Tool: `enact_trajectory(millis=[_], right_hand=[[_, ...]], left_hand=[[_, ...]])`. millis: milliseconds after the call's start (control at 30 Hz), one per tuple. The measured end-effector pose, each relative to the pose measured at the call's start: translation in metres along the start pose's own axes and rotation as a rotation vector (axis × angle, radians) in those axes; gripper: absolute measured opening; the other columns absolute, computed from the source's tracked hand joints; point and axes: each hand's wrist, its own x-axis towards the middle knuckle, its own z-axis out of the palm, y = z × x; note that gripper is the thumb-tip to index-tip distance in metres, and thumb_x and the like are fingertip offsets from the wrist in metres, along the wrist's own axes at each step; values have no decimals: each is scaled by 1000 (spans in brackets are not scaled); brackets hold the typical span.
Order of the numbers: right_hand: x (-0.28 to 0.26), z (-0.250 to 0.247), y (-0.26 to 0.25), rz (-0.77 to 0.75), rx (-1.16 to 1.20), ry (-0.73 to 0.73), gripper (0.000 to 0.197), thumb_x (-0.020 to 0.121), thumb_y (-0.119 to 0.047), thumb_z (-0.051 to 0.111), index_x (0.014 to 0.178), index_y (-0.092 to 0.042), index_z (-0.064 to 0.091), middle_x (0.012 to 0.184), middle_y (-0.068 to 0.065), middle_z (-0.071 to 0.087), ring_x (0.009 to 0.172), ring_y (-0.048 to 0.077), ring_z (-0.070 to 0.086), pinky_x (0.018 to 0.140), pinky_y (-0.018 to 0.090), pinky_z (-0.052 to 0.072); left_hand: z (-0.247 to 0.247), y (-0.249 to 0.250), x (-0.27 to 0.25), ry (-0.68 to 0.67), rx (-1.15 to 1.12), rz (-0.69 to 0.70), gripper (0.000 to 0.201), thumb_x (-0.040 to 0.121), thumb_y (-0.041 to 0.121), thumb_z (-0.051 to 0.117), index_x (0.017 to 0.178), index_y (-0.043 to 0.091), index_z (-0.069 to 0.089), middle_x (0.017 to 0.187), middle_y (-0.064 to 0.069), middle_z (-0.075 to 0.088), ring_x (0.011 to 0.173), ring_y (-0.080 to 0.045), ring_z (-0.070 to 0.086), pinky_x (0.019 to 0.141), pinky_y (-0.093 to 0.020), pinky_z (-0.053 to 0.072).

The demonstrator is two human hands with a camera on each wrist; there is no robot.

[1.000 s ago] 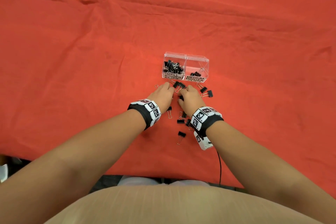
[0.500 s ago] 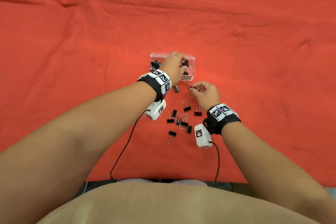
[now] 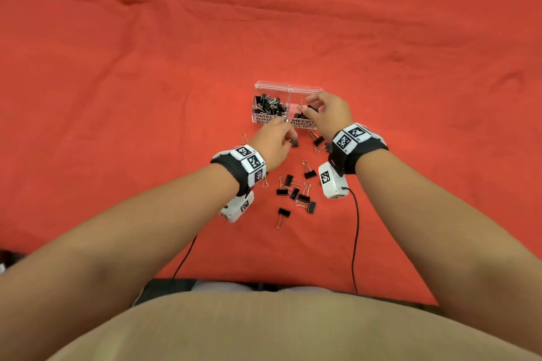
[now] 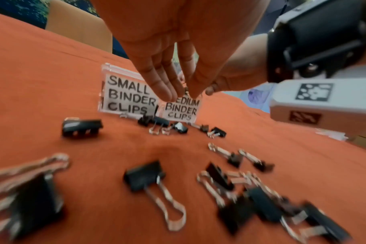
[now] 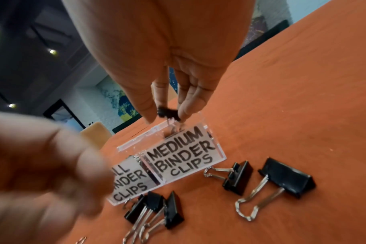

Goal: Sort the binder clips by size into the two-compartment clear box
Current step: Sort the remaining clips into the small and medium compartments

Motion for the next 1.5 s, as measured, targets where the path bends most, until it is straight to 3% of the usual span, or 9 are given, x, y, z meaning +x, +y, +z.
enact_trajectory(millis=[133, 267, 467, 567, 700, 866, 966, 1133, 1500], right_hand=[[-11, -4, 3, -18, -26, 2, 27, 86, -24, 60, 112, -19, 64, 103, 2, 66, 87, 14, 58, 84, 35, 52], [-41, -9, 18, 2, -52, 15, 18, 87, -18, 56, 103, -17, 65, 95, 2, 63, 84, 15, 57, 80, 33, 51], [-90, 2, 66, 153, -283, -219, 9, 82, -19, 62, 91, -19, 63, 95, 7, 64, 87, 22, 59, 84, 37, 51], [-103, 12, 77, 176, -300, -240, 18, 78, -26, 69, 93, -18, 62, 98, 8, 57, 94, 25, 55, 82, 31, 44], [-110, 17, 75, 141, -248, -168, 16, 76, -13, 66, 92, -11, 64, 90, 3, 49, 85, 23, 53, 81, 28, 43], [-110, 17, 65, 107, -104, -75, 35, 74, -9, 65, 108, -14, 58, 96, 2, 52, 85, 14, 48, 81, 26, 41], [-106, 22, 53, 83, -83, -75, 46, 76, -10, 64, 121, -11, 53, 104, 3, 53, 92, 15, 50, 86, 25, 40], [-103, 43, 51, 116, -220, -164, 40, 79, -16, 62, 117, -6, 58, 115, 16, 54, 113, 31, 49, 99, 35, 39], [-86, 11, 47, 105, -152, -16, 22, 78, -14, 64, 100, -12, 70, 104, 15, 60, 95, 27, 59, 86, 28, 41]], left_hand=[[19, -9, -31, -167, 77, -23, 22, 86, 11, 56, 108, 15, 60, 111, -5, 52, 100, -22, 55, 87, -27, 44], [33, -12, -51, -223, 138, 2, 26, 84, 18, 62, 110, 18, 56, 110, -4, 50, 102, -22, 53, 86, -37, 48], [45, -17, -67, -263, 289, 46, 26, 88, 30, 60, 111, 20, 53, 110, -3, 49, 104, -23, 53, 77, -36, 46], [48, -16, -70, -259, 326, 40, 26, 90, 32, 57, 113, 21, 55, 110, -5, 49, 106, -25, 53, 75, -37, 46], [49, -14, -71, -223, 338, 22, 23, 90, 30, 56, 111, 20, 56, 110, -7, 48, 102, -27, 53, 71, -36, 45], [47, -15, -74, -132, 230, -5, 22, 85, 21, 58, 107, 18, 57, 106, -5, 45, 82, -27, 57, 62, -31, 42], [45, -13, -72, -73, 160, 2, 20, 81, 15, 58, 101, 18, 57, 104, -4, 44, 80, -25, 56, 65, -34, 50], [48, -5, -60, -57, 137, 33, 22, 80, 7, 55, 100, 15, 60, 104, -7, 50, 99, -26, 51, 80, -37, 48], [52, -1, -51, -234, 337, 61, 21, 88, 8, 52, 109, 10, 54, 112, -10, 50, 111, -27, 43, 85, -41, 46]])
